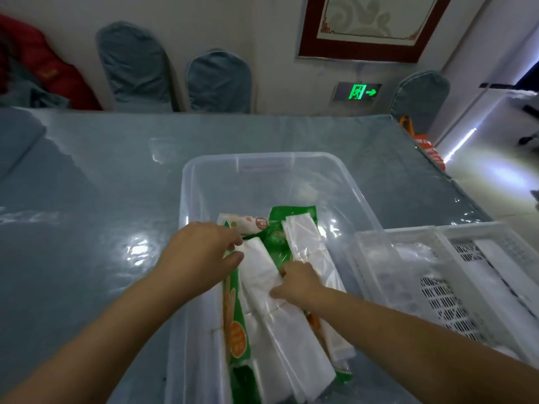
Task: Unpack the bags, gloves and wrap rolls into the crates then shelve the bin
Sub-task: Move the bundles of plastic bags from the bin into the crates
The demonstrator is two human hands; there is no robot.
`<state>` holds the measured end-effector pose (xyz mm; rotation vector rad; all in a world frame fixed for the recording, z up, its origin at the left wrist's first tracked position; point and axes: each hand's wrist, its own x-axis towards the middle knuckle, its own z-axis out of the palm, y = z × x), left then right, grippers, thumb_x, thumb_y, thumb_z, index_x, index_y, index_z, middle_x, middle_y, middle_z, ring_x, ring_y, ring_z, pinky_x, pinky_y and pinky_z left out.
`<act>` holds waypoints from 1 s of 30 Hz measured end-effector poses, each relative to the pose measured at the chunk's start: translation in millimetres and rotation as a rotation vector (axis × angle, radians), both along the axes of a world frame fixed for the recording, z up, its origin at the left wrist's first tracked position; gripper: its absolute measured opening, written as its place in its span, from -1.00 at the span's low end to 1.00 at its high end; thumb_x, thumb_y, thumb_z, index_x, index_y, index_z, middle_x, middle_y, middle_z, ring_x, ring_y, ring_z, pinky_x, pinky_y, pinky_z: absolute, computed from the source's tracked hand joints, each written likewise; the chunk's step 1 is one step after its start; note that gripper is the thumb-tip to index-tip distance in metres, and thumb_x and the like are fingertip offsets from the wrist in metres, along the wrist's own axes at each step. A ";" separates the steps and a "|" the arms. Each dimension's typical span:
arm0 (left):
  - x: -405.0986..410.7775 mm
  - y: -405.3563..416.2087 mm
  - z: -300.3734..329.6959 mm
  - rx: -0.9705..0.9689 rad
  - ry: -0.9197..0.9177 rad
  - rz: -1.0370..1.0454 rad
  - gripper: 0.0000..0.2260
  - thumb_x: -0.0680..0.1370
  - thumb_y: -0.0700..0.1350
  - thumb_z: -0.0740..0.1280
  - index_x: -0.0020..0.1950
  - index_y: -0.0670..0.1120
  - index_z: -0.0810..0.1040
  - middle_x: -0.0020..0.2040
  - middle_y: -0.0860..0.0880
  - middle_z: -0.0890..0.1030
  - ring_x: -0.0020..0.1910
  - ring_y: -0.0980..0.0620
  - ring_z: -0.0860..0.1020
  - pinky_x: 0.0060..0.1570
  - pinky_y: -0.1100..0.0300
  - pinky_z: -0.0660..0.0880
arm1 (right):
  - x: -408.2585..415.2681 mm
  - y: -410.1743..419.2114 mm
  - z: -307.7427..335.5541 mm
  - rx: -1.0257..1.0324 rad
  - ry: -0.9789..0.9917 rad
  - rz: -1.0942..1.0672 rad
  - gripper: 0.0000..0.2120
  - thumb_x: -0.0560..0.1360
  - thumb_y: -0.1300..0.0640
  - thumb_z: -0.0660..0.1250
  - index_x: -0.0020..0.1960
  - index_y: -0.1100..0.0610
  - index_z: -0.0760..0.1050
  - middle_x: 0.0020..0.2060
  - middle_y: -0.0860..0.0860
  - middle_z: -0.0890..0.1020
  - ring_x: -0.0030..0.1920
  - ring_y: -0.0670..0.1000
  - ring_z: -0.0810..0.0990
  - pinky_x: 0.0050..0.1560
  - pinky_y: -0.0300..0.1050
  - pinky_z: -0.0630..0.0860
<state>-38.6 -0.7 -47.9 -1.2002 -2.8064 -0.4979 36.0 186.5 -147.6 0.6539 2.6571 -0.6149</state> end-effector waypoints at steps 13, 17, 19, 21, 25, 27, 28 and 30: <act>5.5 5.3 4.0 -0.038 0.011 0.061 -0.75 0.44 0.10 0.33 0.07 0.08 0.61 -0.08 0.13 0.67 -0.13 0.09 0.59 -0.19 0.23 0.43 | 5.1 -7.7 -1.6 -0.436 -0.036 -0.131 -0.52 0.30 -0.05 0.48 0.10 0.19 0.50 -0.04 0.10 0.62 -0.07 0.10 0.60 -0.08 -0.08 0.56; 6.6 3.5 6.0 -0.094 -0.015 0.056 -0.73 0.44 0.15 0.31 0.06 0.09 0.60 -0.05 0.11 0.67 -0.12 0.10 0.57 -0.15 0.20 0.49 | 4.2 -5.4 34.8 -0.606 0.228 -0.306 -0.72 0.45 0.07 0.35 0.09 0.17 0.43 -0.03 0.10 0.57 -0.07 0.09 0.56 -0.10 -0.05 0.53; 8.1 5.0 7.8 -0.128 0.000 0.053 -0.70 0.45 0.20 0.27 0.07 0.09 0.58 -0.01 0.11 0.66 -0.10 0.09 0.57 -0.17 0.20 0.47 | -1.1 0.8 65.3 -0.695 0.377 -0.361 -0.78 0.49 0.08 0.31 0.08 0.16 0.43 -0.01 0.09 0.58 -0.08 0.05 0.56 -0.13 -0.11 0.49; 10.9 9.5 11.3 -0.048 -0.052 0.099 -0.63 0.43 0.26 0.27 0.14 0.12 0.51 0.02 0.14 0.64 -0.06 0.10 0.57 -0.19 0.21 0.44 | -9.1 2.7 97.5 -0.854 0.485 -0.397 -0.77 0.52 0.08 0.28 0.13 0.15 0.44 0.03 0.10 0.59 -0.03 0.05 0.58 -0.05 -0.08 0.51; 18.6 21.2 24.8 0.458 -0.624 0.177 -0.53 0.30 0.23 0.44 0.14 0.08 0.48 0.01 0.12 0.64 -0.05 0.11 0.61 -0.12 0.19 0.54 | -27.1 -14.0 147.1 -1.230 0.650 -0.334 -0.86 0.56 0.08 0.23 0.04 0.12 0.48 -0.05 0.10 0.65 -0.07 0.07 0.64 -0.02 0.03 0.61; 19.8 18.4 28.4 0.725 -0.734 0.216 -0.63 0.27 0.09 0.52 0.02 0.05 0.59 -0.11 0.05 0.70 -0.14 0.07 0.65 -0.22 0.24 0.55 | -36.7 -21.0 155.6 -1.262 0.703 -0.324 -0.86 0.58 0.07 0.20 -0.03 0.10 0.49 -0.10 0.10 0.66 -0.11 0.05 0.66 -0.06 -0.04 0.63; 18.7 15.4 29.7 0.796 -0.713 0.250 -0.68 0.27 0.05 0.53 -0.02 0.04 0.61 -0.15 0.04 0.71 -0.17 0.08 0.66 -0.24 0.25 0.56 | -40.3 -22.2 153.8 -1.197 0.717 -0.335 -0.84 0.58 0.05 0.18 -0.06 0.10 0.48 -0.09 0.14 0.65 -0.11 0.07 0.65 -0.05 -0.04 0.62; 13.2 7.2 30.9 0.846 -0.612 0.319 -0.77 0.31 0.00 0.51 -0.08 0.04 0.61 -0.21 0.09 0.70 -0.24 0.17 0.64 -0.30 0.31 0.55 | -42.1 -18.3 136.9 -0.920 0.702 -0.349 -0.83 0.58 0.05 0.16 -0.09 0.09 0.46 -0.06 0.16 0.62 -0.11 0.08 0.58 -0.13 -0.09 0.55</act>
